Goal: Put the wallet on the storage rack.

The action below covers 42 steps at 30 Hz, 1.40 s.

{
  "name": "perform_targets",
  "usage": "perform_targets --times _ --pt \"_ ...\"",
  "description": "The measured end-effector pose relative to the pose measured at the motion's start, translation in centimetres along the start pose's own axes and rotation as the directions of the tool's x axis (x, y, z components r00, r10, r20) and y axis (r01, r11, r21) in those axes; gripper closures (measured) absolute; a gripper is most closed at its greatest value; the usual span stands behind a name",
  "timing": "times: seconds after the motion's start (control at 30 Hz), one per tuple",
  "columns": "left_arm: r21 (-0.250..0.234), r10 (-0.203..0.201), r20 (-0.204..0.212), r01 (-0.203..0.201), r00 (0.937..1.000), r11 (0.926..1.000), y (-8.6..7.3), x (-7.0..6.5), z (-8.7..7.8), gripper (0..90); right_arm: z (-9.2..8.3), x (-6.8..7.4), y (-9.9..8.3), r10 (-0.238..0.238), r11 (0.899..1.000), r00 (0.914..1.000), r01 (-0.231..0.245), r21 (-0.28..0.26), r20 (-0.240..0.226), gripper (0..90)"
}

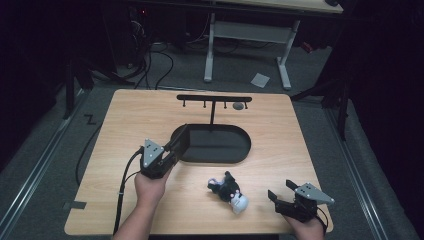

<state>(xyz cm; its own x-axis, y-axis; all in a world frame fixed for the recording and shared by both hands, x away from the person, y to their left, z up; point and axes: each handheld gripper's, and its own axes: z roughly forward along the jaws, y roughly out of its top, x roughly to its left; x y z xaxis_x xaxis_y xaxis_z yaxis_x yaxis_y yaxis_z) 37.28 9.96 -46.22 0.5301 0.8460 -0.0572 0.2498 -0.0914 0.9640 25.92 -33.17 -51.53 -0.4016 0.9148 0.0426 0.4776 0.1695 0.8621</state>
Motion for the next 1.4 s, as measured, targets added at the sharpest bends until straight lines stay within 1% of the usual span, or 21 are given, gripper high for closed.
perform_targets --times 0.03,0.07,0.13,0.17,0.2,0.27,0.3,0.33,0.37,0.47,0.53,0.6,0.7,0.77,0.8,0.9,0.97,1.07,1.2,1.4 --pt "-0.007 -0.004 -0.004 0.004 1.0 1.0 0.2 0.1 0.5 76.4 0.0 0.0 -0.1 0.004 1.0 1.0 -0.004 0.0 -0.002 18.3" --pt "-0.007 -0.004 -0.004 0.004 1.0 1.0 0.2 0.1 0.5 76.4 0.0 0.0 -0.1 0.004 1.0 1.0 -0.004 0.0 -0.002 18.3" --pt "-0.018 -0.005 -0.012 0.005 0.9999 0.9998 0.4 0.3 1.0 76.3 -0.1 0.0 -0.1 0.003 1.0 1.0 -0.003 0.001 -0.003 18.4" --pt "-0.02 -0.011 -0.009 0.01 0.9999 0.9997 0.5 0.4 1.2 76.4 -0.1 0.0 -0.1 0.004 1.0 1.0 -0.004 0.001 -0.003 18.6" --pt "-0.016 -0.015 -0.015 0.014 0.9998 0.9998 0.7 0.7 1.7 76.4 -0.1 0.0 -0.2 0.005 1.0 1.0 -0.005 0.002 -0.003 18.7" --pt "-0.015 -0.015 -0.015 0.015 0.9998 0.9998 0.8 0.8 1.9 76.4 -0.1 0.0 -0.2 0.005 1.0 1.0 -0.005 0.002 -0.003 18.8" --pt "-0.011 -0.017 -0.014 0.017 0.9998 0.9998 1.0 1.0 2.5 76.4 -0.2 0.0 -0.2 0.007 1.0 1.0 -0.007 0.003 -0.004 19.0" --pt "-0.011 -0.017 -0.014 0.017 0.9998 0.9998 1.0 1.0 2.5 76.4 -0.1 0.0 -0.2 0.006 1.0 1.0 -0.006 0.005 -0.005 19.1" --pt "-0.009 -0.016 -0.016 0.016 0.9997 0.9998 1.0 1.2 3.0 76.4 -0.1 0.0 -0.3 0.009 1.0 0.9999 -0.009 0.006 -0.007 19.2" --pt "-0.012 -0.018 -0.015 0.017 0.9997 0.9998 1.0 1.4 3.5 76.4 0.0 0.0 -0.3 0.009 1.0 0.9999 -0.009 0.009 -0.012 19.2" --pt "-0.007 -0.015 -0.014 0.015 0.9998 0.9999 1.0 1.5 4.0 76.4 0.0 0.1 -0.3 0.003 1.0 0.9999 -0.003 0.012 -0.016 19.2" --pt "-0.016 -0.01 -0.018 0.01 0.9998 0.9998 0.7 1.6 4.8 76.4 0.0 0.2 -0.2 0.006 1.0 0.9998 -0.006 0.01 -0.018 19.2" --pt "-0.003 -0.011 -0.023 0.011 0.9997 0.9999 0.5 1.9 5.2 76.5 0.0 0.2 -0.2 0.006 1.0 0.9998 -0.006 0.009 -0.019 19.3" --pt "0.011 0.001 -0.03 -0.001 0.9996 0.9999 0.2 2.1 5.6 76.5 0.0 0.2 -0.2 0.006 1.0 0.9998 -0.005 0.012 -0.02 19.3" --pt "0.016 -0.001 -0.033 0.001 0.9994 0.9999 0.2 2.2 5.8 76.5 0.1 0.2 -0.3 0.006 1.0 0.9997 -0.005 0.013 -0.022 19.3" --pt "0.018 -0.016 -0.04 0.017 0.9991 0.9997 0.0 2.4 6.1 76.4 0.1 0.2 -0.3 0.008 1.0 0.9997 -0.007 0.014 -0.022 19.4" --pt "0.017 -0.015 -0.044 0.016 0.9989 0.9997 -0.2 2.5 6.4 76.4 0.0 0.2 -0.3 0.008 1.0 0.9997 -0.008 0.013 -0.021 19.5" --pt "0.015 -0.028 -0.043 0.029 0.9987 0.9995 -0.5 2.6 6.9 76.5 -0.1 0.2 -0.3 0.01 1.0 0.9997 -0.009 0.011 -0.021 19.6" --pt "0.029 -0.021 -0.051 0.022 0.9985 0.9993 -0.8 2.6 7.4 76.7 0.0 0.2 -0.4 0.009 1.0 0.9997 -0.009 0.013 -0.024 19.7" --pt "0.027 -0.016 -0.057 0.018 0.9982 0.9995 -1.0 2.7 7.6 76.7 0.1 0.3 -0.4 0.008 1.0 0.9996 -0.007 0.017 -0.029 19.7"
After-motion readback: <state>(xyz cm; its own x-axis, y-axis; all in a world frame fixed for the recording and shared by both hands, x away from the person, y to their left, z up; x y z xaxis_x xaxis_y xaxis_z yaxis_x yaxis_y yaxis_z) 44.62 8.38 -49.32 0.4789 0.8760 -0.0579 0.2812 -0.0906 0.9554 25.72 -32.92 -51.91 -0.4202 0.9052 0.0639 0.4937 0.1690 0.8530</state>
